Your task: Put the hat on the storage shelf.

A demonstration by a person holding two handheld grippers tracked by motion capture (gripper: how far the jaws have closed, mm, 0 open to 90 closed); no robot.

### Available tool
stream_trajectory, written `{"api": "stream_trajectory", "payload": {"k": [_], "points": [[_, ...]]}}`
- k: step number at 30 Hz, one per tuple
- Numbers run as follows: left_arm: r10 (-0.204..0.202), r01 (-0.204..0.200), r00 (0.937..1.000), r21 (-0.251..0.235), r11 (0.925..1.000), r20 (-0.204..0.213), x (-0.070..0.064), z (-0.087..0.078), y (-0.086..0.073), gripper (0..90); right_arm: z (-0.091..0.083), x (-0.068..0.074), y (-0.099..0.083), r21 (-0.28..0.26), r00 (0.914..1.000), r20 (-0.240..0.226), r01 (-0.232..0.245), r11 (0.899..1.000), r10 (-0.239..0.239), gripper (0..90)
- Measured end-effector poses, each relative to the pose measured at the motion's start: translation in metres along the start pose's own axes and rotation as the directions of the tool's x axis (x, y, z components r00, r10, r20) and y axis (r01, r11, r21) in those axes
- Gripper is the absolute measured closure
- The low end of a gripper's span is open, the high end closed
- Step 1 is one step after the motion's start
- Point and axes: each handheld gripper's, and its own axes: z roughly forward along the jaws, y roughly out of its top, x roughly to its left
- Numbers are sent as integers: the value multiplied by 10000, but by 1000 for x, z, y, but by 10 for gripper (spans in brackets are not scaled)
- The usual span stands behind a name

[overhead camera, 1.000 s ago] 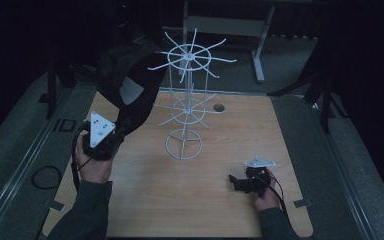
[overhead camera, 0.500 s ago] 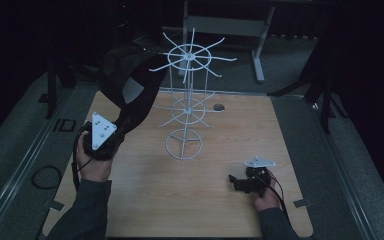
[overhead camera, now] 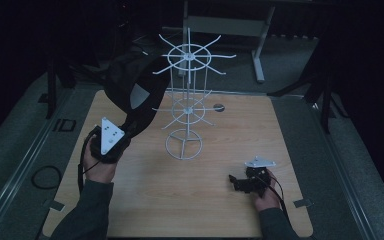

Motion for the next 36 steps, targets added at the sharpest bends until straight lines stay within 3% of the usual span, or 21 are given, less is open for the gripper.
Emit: {"api": "stream_trajectory", "payload": {"k": [5, 7, 14, 19, 26, 30, 36], "points": [[470, -480, 9982, 249, 9985, 376, -7, 7, -7, 813, 0, 0, 0, 28, 10000, -13, 13, 10000, -13, 123], [440, -457, 9975, 287, 9985, 560, -9, 8, -8, 779, 0, 0, 0, 28, 10000, -20, 17, 10000, -17, 123], [-331, 298, 9927, 303, 9991, 1160, -4, 8, -9, 559, 0, 0, 0, 28, 10000, -15, 7, 10000, -7, 123], [-640, 588, 9917, 494, 9970, 1114, -1, 7, -10, 468, 0, 0, 0, 22, 10000, -7, 8, 10000, -8, 123], [-1186, 1114, 9834, 588, 9920, 1371, 2, 4, -12, 367, 0, 0, 0, 33, 10000, -14, -9, 10000, 9, 123], [-1510, 1430, 9760, 612, 9878, 1567, 3, 2, -13, 343, 0, 0, 0, 11, 10000, -3, 25, 10000, -25, 123], [-2237, 2138, 9553, 710, 9743, 1931, 5, -1, -18, 327, 0, 0, 0, 16, 10000, -9, 15, 10000, -15, 123]]}}
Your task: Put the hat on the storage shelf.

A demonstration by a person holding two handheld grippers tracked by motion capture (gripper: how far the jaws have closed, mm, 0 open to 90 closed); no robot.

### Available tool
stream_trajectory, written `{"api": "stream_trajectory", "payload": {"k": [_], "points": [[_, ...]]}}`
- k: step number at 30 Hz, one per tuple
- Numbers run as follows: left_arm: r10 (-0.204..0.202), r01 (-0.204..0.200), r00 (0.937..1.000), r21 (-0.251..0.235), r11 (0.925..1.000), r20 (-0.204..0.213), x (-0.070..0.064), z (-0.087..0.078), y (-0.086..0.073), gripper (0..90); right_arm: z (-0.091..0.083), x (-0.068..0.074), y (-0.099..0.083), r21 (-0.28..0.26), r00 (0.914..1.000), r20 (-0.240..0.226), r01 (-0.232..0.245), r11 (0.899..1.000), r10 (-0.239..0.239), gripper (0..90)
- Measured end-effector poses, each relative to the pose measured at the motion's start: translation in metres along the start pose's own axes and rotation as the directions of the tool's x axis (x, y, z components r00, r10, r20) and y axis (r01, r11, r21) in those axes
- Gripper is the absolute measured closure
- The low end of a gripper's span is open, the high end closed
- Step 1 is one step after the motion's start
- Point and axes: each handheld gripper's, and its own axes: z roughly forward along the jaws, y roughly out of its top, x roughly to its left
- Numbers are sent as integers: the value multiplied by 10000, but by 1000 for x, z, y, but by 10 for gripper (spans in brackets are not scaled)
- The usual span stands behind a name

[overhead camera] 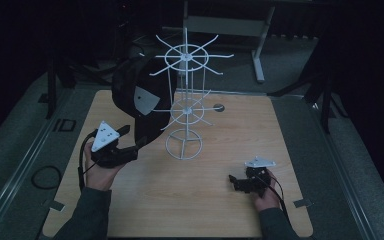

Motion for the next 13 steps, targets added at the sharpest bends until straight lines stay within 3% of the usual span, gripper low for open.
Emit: {"api": "stream_trajectory", "payload": {"k": [6, 13], "points": [[-546, 545, 9981, 44, 9985, 280, 1, -1, -6, 323, 0, 0, 0, 2, 10000, 0, -4, 10000, 4, 123], [-659, 643, 9969, 373, 9972, 433, -1, 5, -13, 316, 0, 0, 0, -11, 10000, -1, -8, 10000, 8, 123]]}}
